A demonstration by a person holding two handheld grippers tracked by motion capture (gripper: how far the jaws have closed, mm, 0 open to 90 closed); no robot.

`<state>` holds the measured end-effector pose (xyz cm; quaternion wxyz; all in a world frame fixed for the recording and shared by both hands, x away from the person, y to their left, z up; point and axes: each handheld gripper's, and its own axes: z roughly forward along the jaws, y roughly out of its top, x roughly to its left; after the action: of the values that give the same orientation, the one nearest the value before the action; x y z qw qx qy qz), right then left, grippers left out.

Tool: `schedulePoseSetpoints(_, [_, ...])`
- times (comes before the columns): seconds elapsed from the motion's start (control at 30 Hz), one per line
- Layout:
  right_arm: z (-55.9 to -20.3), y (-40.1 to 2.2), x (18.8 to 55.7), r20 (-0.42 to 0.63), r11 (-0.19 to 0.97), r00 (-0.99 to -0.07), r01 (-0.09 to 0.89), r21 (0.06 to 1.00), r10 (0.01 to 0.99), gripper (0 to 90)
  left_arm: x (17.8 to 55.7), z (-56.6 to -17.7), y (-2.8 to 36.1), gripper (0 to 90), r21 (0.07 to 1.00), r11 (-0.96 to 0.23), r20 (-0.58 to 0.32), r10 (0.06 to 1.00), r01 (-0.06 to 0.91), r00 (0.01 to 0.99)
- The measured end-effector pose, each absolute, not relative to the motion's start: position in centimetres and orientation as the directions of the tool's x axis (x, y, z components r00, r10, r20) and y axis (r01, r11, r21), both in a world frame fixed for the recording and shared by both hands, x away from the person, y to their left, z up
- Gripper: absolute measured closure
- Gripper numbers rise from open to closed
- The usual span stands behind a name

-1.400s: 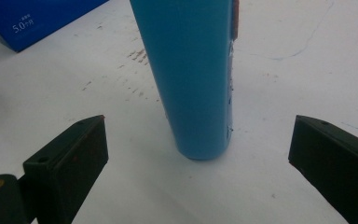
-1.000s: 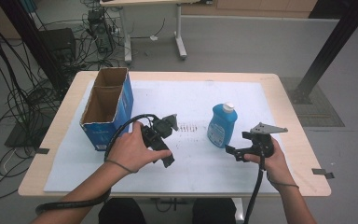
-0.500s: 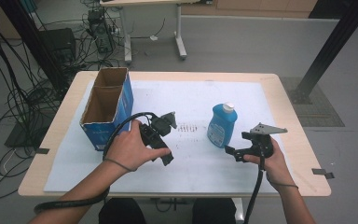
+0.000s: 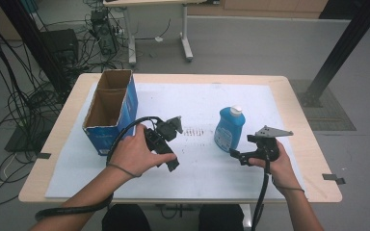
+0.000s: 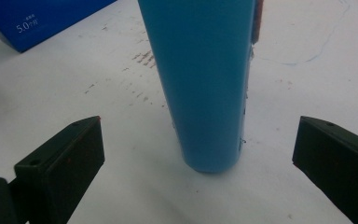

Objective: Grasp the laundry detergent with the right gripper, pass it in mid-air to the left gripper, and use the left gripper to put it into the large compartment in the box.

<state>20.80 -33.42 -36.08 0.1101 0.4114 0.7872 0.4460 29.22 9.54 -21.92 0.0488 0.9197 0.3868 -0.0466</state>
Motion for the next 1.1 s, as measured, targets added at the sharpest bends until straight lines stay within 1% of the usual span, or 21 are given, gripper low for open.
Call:
schedulePoseSetpoints(0.33, [-36.0, -32.6, 21.7, 0.173, 0.275, -0.648, 0.529, 0.803, 0.741, 2.0, 29.3, -21.8, 9.5, 6.0, 0.057, -0.694, -0.122, 0.708, 0.717, 0.695])
schedulePoseSetpoints(1.1, [-37.4, -30.9, 23.2, 0.158, 0.270, -0.648, 0.510, 0.817, 0.745, 2.3, 29.5, -22.3, 9.9, 6.3, 0.058, -0.690, -0.129, 0.712, 0.722, 0.690])
